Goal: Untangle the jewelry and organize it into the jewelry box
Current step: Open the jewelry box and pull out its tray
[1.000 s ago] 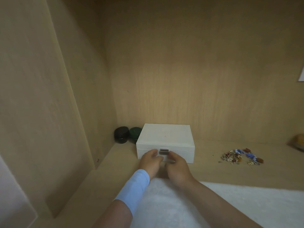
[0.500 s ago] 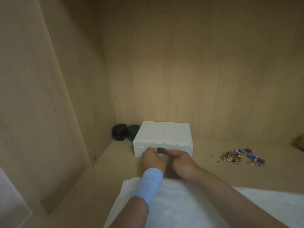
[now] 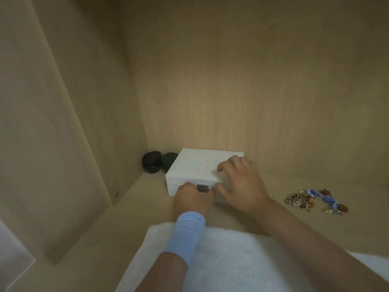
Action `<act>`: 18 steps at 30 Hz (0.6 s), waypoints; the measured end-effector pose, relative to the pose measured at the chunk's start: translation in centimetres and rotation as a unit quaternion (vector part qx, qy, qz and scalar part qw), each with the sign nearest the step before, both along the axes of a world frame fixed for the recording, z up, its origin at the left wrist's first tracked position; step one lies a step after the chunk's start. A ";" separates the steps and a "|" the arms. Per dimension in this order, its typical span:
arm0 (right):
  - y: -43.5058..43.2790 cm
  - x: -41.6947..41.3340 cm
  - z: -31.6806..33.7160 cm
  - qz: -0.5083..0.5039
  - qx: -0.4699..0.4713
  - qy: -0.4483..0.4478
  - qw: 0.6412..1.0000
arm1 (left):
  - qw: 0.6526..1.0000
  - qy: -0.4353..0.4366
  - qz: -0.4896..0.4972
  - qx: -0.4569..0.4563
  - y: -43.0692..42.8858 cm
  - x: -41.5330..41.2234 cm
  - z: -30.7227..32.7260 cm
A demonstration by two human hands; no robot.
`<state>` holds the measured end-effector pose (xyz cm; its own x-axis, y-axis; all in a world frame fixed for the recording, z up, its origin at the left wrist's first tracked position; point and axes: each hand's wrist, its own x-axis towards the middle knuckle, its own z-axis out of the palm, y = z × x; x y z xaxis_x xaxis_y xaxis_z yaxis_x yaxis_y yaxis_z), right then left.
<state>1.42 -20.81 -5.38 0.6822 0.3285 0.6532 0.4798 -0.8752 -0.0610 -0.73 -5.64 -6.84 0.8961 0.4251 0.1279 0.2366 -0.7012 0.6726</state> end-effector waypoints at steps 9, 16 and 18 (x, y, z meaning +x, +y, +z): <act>-1.5 1.7 -0.8 0.008 0.025 0.218 0.976 | 0.999 -0.016 0.044 0.016 -0.6 0.4 -0.7; -1.2 1.2 2.2 0.006 0.066 0.098 0.993 | 0.999 0.006 0.032 0.000 -0.1 -0.3 -0.6; -1.3 1.7 3.6 -0.007 0.087 0.062 0.994 | 0.998 0.044 -0.012 0.051 0.9 -0.4 0.2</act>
<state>3.16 -22.16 -1.82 0.7644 0.2074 0.6105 0.4464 -0.8534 -0.2691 -1.15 -4.75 -6.64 0.9153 0.3925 0.0900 0.2737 -0.7705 0.5757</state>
